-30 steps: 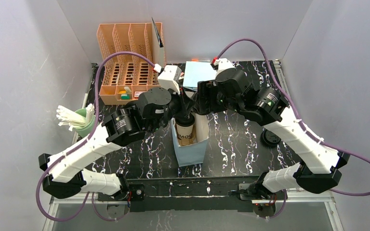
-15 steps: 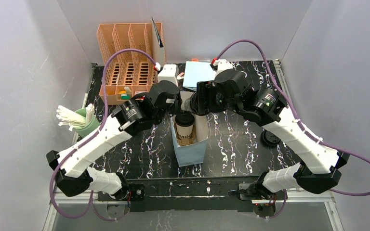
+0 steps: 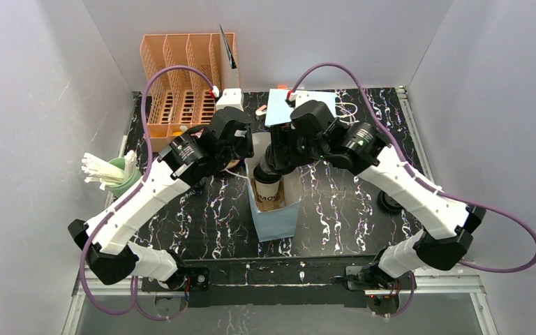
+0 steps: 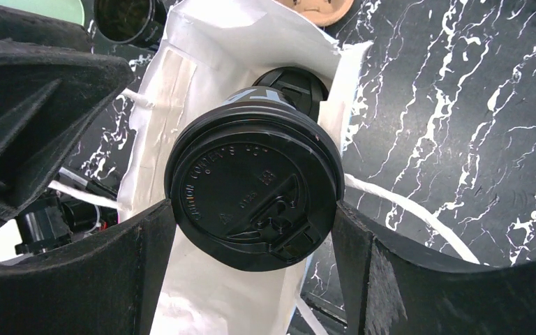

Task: Pack the takeout coffee
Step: Place the coffee cup on the cup tray.

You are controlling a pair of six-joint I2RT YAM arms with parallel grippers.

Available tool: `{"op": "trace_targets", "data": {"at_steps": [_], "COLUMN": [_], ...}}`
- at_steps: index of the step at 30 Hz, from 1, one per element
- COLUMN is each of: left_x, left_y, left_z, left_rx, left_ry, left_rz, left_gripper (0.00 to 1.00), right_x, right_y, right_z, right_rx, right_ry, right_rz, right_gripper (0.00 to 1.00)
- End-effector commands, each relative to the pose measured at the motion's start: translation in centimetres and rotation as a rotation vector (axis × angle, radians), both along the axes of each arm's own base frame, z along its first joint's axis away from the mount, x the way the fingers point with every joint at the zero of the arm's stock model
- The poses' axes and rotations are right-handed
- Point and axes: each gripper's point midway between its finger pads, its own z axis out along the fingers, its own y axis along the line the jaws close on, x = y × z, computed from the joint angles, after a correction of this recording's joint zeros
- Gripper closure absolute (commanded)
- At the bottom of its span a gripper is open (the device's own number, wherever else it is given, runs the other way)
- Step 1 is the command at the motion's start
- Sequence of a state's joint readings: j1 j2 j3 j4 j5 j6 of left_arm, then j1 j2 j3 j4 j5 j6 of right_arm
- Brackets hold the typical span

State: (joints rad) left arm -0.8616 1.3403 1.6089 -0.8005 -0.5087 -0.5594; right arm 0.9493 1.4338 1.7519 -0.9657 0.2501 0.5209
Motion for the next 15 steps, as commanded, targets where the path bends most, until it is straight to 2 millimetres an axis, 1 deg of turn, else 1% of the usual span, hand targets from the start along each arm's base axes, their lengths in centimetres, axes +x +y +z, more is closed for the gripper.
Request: {"op": "trace_targets", "data": {"at_steps": [1,4,9,15], "left_x": [0.2,0.3,0.3,0.7], "left_y": [1.9,1.7,1.3,1.5], "left_z": [-1.3,-3.0,-4.9,-6.9], "left_rx": [0.047,0.066,0.093,0.09], "left_ry": [0.037,0.093,0.172,0.216], "left_rz": [0.036,0.018,-0.007,0.0], "left_gripper": [0.62,0.59,0.61,0.61], "right_x": [-0.2,-0.2,-0.2,-0.3], "right_y": [0.9,0.9,0.7,0.8], "right_z": [1.2,1.1,1.1,1.2], "right_rx": [0.032,0.032,0.028,0.026], "right_ry": [0.001,0.001,-0.002,0.001], "right_rz": [0.03,0.031,0.03,0.034], "right_gripper": [0.57,0.56,0.56,0.56]}}
